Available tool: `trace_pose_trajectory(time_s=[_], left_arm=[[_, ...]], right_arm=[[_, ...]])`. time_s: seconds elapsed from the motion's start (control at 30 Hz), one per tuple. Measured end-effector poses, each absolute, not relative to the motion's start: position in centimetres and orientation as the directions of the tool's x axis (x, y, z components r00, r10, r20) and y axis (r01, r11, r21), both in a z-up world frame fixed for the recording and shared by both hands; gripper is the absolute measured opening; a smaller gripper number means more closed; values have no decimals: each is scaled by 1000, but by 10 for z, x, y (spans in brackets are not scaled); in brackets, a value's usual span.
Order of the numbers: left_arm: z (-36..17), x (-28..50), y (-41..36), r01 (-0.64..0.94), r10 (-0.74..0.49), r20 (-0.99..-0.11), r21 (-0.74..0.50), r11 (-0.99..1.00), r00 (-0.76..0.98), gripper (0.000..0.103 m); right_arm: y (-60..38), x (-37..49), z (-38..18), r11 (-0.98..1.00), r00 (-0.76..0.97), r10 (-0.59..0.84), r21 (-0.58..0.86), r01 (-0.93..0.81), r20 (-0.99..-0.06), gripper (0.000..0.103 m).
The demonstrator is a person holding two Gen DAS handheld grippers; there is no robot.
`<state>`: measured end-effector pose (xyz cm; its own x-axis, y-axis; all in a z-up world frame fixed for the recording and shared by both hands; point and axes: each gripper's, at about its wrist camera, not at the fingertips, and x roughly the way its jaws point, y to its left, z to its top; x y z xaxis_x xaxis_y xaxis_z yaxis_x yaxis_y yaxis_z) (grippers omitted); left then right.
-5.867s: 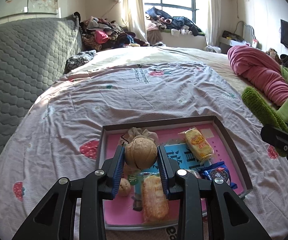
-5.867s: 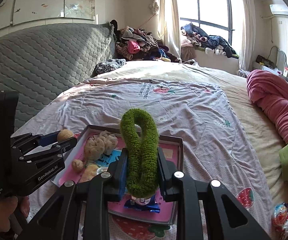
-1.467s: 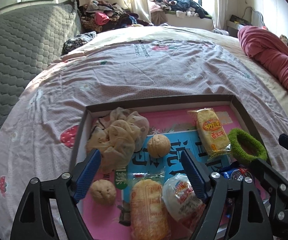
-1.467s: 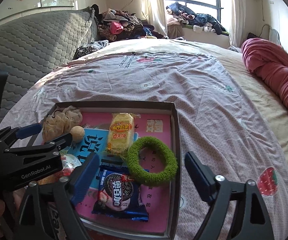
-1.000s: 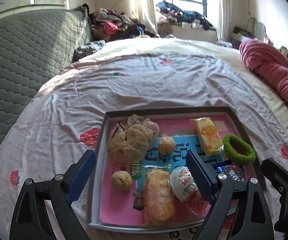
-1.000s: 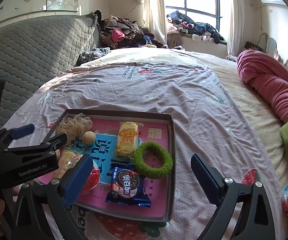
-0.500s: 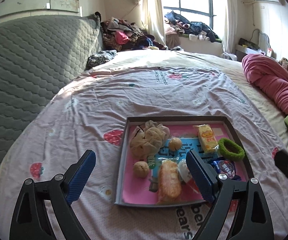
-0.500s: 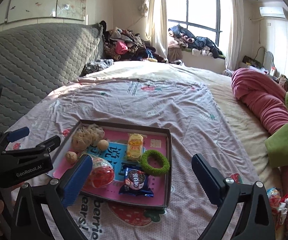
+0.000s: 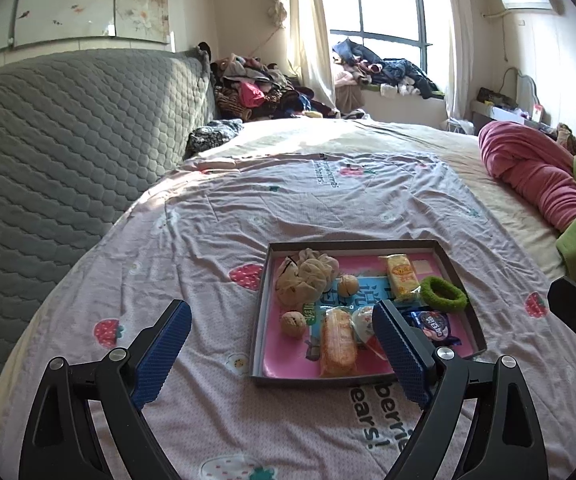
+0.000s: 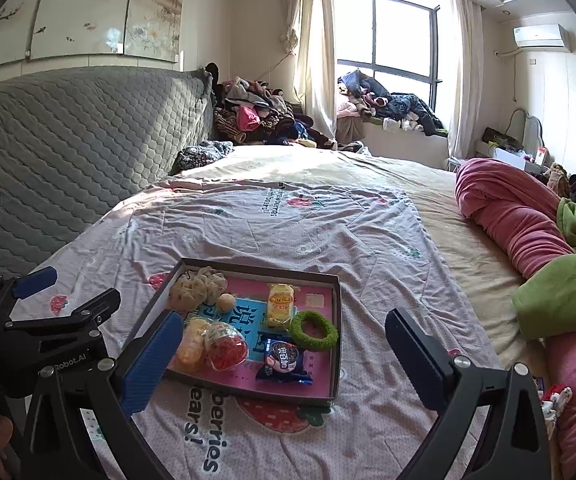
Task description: Organize objects
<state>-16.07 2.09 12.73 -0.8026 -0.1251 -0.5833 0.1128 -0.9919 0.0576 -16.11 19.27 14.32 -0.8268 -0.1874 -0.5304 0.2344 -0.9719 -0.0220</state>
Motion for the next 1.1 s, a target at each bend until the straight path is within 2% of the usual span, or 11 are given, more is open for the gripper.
trace_pose_trajectory(time_s=[0.4, 1.1], left_arm=[[146, -109, 22, 126, -136, -565, 58, -990, -814, 93], [147, -40, 15, 136, -138, -554, 45, -990, -821, 93]], right_arm=[[199, -114, 165, -973, -842, -185, -29, 231, -507, 102], [208, -55, 164, -972, -838, -172, -47, 229, -518, 103]])
